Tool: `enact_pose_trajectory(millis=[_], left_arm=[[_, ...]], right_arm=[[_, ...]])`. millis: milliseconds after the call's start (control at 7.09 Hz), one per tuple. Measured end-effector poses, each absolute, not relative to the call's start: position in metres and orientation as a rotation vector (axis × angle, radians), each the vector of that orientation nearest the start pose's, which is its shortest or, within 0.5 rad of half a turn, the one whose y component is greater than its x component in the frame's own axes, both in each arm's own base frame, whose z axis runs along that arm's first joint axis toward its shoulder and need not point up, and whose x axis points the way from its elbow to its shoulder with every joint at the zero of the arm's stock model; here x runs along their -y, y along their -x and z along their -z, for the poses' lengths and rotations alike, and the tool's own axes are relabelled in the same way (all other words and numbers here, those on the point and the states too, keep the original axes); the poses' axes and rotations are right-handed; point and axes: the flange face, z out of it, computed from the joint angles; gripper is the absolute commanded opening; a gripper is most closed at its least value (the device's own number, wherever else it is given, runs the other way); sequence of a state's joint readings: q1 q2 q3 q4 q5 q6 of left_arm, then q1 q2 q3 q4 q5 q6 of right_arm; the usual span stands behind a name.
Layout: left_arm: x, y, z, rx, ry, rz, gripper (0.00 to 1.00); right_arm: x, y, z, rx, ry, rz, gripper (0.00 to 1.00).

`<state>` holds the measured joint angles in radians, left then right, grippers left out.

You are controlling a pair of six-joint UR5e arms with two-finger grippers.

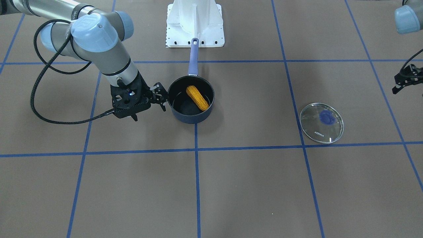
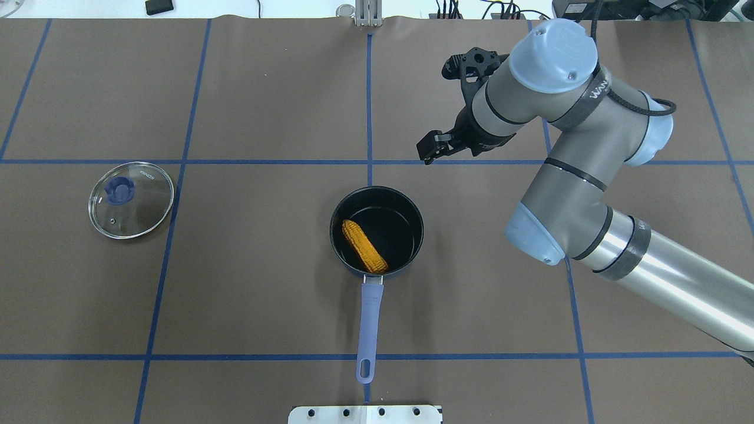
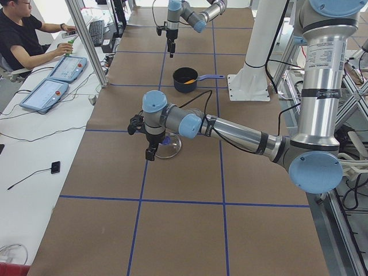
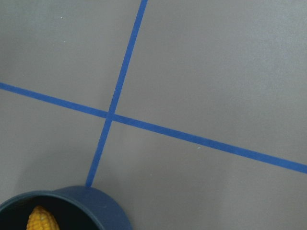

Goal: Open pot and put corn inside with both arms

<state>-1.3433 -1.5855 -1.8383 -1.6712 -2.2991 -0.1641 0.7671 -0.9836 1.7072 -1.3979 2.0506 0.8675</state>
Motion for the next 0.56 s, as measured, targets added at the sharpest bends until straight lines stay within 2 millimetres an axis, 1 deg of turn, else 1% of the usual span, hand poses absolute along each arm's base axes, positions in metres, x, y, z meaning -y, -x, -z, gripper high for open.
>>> enact_pose_trajectory(millis=[141,282,423,564], left_arm=[[0.505,-0.046,-0.511,-0.776,-0.219,-0.195,0.99],[0.503,-0.045,-0.513,-0.775,-0.216,-0.193,0.99],[0.5,-0.043,-0.518,-0.774,-0.212,-0.191,0.99],[0.496,-0.041,-0.523,-0.774,-0.212,-0.187,0.99]], right_arm=[[0.542,0.38,-0.233,0.973,-0.252,0.12,1.0],[0.56,0.339,-0.229,0.992,-0.262,0.075,1.0],[0.575,0.301,-0.229,0.995,-0.285,0.026,1.0],[0.589,0.265,-0.24,0.979,-0.302,-0.019,1.0]])
